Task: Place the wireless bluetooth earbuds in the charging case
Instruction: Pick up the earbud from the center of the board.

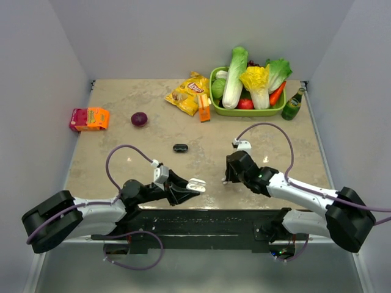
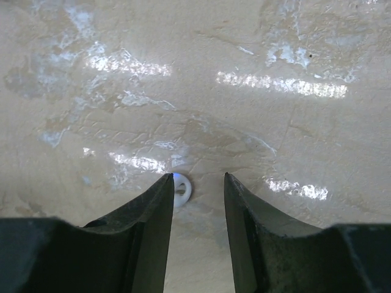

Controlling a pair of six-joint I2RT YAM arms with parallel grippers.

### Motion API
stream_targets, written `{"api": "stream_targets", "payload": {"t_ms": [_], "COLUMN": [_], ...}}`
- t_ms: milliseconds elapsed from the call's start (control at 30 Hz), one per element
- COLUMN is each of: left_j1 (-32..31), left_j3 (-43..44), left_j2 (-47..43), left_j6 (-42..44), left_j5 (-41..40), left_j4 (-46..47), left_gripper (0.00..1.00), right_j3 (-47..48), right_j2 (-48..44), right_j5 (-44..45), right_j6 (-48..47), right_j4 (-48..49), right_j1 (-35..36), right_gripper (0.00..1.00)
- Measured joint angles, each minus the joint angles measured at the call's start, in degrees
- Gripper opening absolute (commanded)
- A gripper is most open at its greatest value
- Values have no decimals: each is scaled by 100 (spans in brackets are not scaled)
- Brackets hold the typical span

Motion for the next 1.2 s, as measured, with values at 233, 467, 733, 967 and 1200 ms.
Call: {"api": "stream_targets", "payload": {"t_ms": [233, 467, 733, 967, 1200], "left_j1": [0, 0, 0, 0, 0], "left_j3": [0, 0, 0, 0, 0], "left_j2": [28, 131, 273, 293, 323], "left_j6": [0, 0, 0, 0, 0], "left_j5": [2, 42, 81, 87, 92], "left_j4": [2, 2, 2, 2, 2], "left_gripper": [0, 0, 0, 0, 0], "right_j3": [0, 0, 0, 0, 22], "right_j2": [472, 608, 715, 813, 973], "right_j5": [-133, -330, -621, -758, -918], "right_j6": [-2, -37, -94, -109, -142], "right_j4": [13, 63, 258, 396, 533], "right_j1": [-111, -111, -111, -111, -109], "right_gripper": [40, 39, 38, 38, 30]}}
